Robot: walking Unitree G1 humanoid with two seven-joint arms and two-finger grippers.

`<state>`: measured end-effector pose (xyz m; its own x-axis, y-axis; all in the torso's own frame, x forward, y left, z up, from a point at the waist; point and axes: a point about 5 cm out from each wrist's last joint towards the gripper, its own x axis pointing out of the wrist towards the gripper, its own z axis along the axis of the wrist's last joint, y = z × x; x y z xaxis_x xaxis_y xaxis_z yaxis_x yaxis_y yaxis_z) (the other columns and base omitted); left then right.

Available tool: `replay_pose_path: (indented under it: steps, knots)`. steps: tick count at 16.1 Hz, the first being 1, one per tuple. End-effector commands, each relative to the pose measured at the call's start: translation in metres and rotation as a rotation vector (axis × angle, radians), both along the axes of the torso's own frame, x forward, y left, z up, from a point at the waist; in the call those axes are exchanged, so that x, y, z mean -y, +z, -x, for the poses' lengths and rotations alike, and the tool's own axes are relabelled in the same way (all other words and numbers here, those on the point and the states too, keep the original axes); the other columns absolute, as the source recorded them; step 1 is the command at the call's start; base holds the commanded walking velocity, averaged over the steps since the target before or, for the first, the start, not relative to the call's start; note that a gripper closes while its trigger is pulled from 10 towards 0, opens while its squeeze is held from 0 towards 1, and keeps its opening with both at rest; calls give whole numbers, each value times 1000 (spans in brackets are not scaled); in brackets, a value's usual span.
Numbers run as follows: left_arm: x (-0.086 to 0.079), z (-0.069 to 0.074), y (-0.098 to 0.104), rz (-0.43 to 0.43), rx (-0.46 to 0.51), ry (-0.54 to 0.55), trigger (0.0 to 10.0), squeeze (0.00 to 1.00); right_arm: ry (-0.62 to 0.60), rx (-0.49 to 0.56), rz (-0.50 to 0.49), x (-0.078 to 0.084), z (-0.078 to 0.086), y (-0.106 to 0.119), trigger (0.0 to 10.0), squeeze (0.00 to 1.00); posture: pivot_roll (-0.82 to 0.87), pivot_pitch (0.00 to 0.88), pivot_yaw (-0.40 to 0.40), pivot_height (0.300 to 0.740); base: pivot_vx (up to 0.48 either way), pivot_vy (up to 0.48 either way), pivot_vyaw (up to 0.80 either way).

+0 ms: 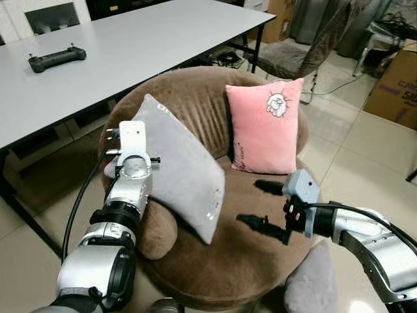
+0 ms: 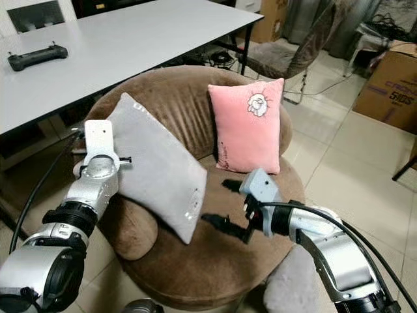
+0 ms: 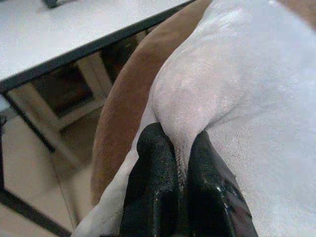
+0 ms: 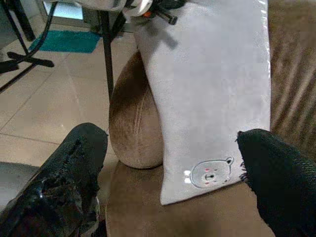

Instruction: Move the pillow to the sofa from floor

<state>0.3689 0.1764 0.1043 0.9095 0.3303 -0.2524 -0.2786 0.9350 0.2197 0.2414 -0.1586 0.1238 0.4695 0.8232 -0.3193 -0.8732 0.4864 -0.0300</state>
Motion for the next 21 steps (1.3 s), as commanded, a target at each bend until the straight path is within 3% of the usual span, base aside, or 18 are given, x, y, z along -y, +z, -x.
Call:
replay_pose_path:
  steps: [1,4,5,6,7,8,9,10,11,14,16,17,19,20,21]
  knots:
    - [7,-4,14,-27,74,-93,10000,0,8,18,12,2,-5,4,10000,0,57,0,6,740,0,0,0]
    - [28,-8,37,-12,170,-215,10000,0,7,34,15,3,-8,6,10000,0,59,0,-2,740,0,0,0]
    - [30,-9,44,-51,193,-237,10000,357,5,37,16,3,-9,6,10000,0,52,0,6,740,0,0,0]
    - [30,-10,49,-63,204,-238,10000,1000,1,39,14,4,-9,6,10000,0,48,0,9,740,0,0,0]
    - [31,-9,57,-75,226,-259,10000,1000,-13,50,16,5,-9,6,10000,0,48,0,9,740,0,0,0]
    - [31,-7,61,-79,240,-272,10000,1000,-27,65,20,7,-9,6,10000,82,46,0,10,740,0,0,0]
    - [30,-4,68,-82,255,-294,10000,1000,-51,77,-10,8,-10,6,10000,239,47,0,10,740,0,0,0]
    - [30,-2,70,-84,254,-302,10000,1000,-54,53,-30,8,-9,5,10000,753,47,0,10,740,0,0,0]
    - [22,9,69,-88,203,-302,10000,1000,-76,-3,-83,7,-8,3,10000,1000,47,0,10,740,0,0,0]
    - [12,22,78,-76,247,-305,10000,1000,-77,-20,-106,6,-8,3,10000,1000,52,0,7,740,0,0,0]
    - [5,38,103,-29,400,-382,10000,1000,-126,47,-162,4,-13,14,10000,1000,59,0,-2,740,0,0,0]
    - [5,38,103,-29,400,-382,10000,1000,-126,47,-162,4,-13,14,10000,1000,59,0,-2,740,0,0,0]
    - [-2,60,117,20,459,-436,10000,1000,-250,137,-223,0,-16,27,10000,1000,66,0,-13,740,0,0,0]
    - [-12,79,113,36,457,-444,10000,0,-389,139,-290,-7,-14,28,10000,0,72,0,-17,740,0,0,0]
    - [-20,87,101,16,411,-420,10000,0,-525,128,-331,-8,-11,23,10000,0,73,0,-18,740,0,0,0]
